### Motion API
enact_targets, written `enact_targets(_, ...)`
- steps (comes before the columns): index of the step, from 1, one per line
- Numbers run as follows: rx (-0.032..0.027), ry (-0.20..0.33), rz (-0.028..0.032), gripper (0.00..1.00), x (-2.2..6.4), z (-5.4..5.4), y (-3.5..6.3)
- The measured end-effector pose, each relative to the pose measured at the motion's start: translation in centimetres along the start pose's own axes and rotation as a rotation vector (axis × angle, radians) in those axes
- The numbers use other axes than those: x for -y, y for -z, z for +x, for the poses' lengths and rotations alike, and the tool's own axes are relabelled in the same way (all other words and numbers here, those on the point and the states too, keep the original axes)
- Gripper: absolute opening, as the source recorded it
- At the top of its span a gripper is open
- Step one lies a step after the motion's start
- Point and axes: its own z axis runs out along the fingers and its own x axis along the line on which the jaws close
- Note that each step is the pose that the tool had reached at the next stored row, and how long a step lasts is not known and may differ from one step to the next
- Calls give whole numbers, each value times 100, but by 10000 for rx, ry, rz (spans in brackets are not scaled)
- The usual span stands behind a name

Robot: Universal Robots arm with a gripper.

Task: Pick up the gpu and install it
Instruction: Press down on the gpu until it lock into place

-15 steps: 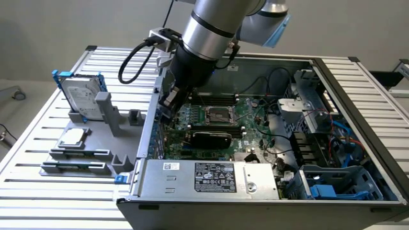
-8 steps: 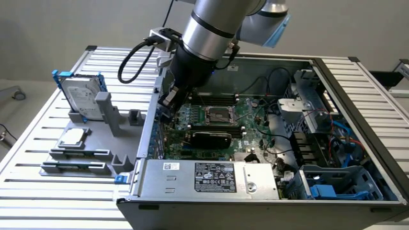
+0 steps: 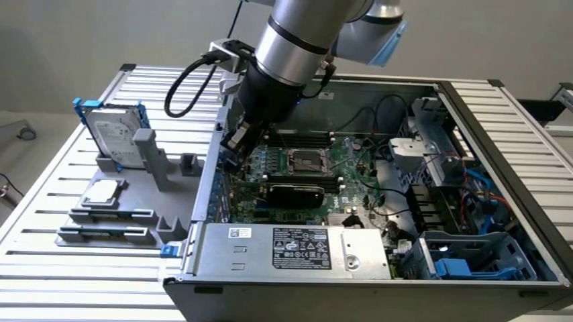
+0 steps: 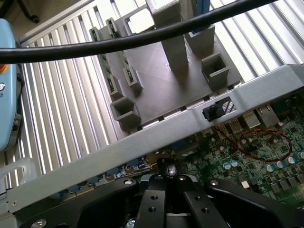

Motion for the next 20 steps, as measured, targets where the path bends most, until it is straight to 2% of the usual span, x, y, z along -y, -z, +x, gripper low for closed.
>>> enact_targets(15,-2,-31,-9,11,19,-7,-45)
enact_targets(20,6,-30,-63,11,27,-8,-23)
